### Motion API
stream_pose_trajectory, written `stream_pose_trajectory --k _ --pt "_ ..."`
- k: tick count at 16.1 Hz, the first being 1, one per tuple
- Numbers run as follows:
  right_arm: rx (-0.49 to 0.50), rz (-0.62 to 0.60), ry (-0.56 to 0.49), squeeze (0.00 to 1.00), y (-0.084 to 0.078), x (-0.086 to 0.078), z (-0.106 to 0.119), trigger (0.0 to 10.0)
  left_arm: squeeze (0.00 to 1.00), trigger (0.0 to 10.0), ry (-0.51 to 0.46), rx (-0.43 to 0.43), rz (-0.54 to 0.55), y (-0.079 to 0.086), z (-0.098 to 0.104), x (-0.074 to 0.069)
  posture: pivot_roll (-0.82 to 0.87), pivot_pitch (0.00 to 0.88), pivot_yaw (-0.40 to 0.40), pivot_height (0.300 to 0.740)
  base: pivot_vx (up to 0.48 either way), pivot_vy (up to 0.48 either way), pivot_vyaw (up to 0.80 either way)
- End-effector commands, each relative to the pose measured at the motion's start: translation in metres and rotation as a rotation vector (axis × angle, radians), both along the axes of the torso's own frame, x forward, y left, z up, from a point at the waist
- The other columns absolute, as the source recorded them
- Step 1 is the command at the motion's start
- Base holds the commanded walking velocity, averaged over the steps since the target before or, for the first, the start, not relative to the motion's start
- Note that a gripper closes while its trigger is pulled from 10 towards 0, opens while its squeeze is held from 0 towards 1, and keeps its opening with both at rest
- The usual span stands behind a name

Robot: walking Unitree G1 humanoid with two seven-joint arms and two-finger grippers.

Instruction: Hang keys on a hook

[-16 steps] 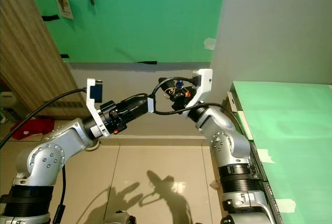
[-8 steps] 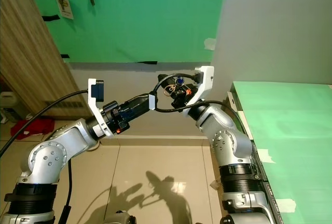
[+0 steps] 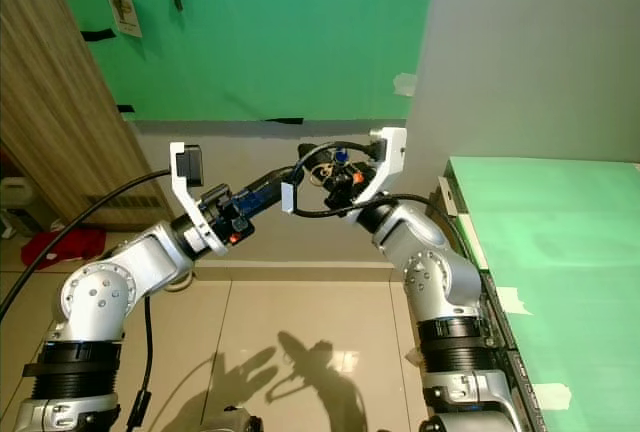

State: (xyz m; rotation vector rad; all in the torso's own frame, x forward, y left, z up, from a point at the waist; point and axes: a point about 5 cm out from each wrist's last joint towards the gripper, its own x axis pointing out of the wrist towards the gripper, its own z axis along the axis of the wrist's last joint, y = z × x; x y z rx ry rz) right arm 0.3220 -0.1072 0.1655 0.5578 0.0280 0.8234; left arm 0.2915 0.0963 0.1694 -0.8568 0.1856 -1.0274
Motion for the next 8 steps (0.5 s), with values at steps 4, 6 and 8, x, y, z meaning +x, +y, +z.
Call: stream_pose_trajectory --k 4,6,8 --pt "0.008 0.015 -0.001 0.0 0.0041 -0.0033 0.0016 0.0 0.0 10.0 0.013 -0.019 0.0 -0.0009 0.0039 0.0041 -0.01 0.0 0.09 0.708 0.0 0.0 0.0" --pt "0.013 0.019 0.002 0.0 0.0067 -0.0035 0.0016 0.0 0.0 10.0 0.022 -0.024 -0.015 -0.0025 0.0036 0.0037 -0.01 0.0 0.094 0.708 0.0 0.0 0.0" --pt "0.021 0.016 -0.002 0.0 0.009 -0.0024 0.0038 0.0 0.0 10.0 0.039 -0.01 -0.024 -0.0043 0.0 0.0035 -0.01 0.001 0.098 0.708 0.0 0.0 0.0"
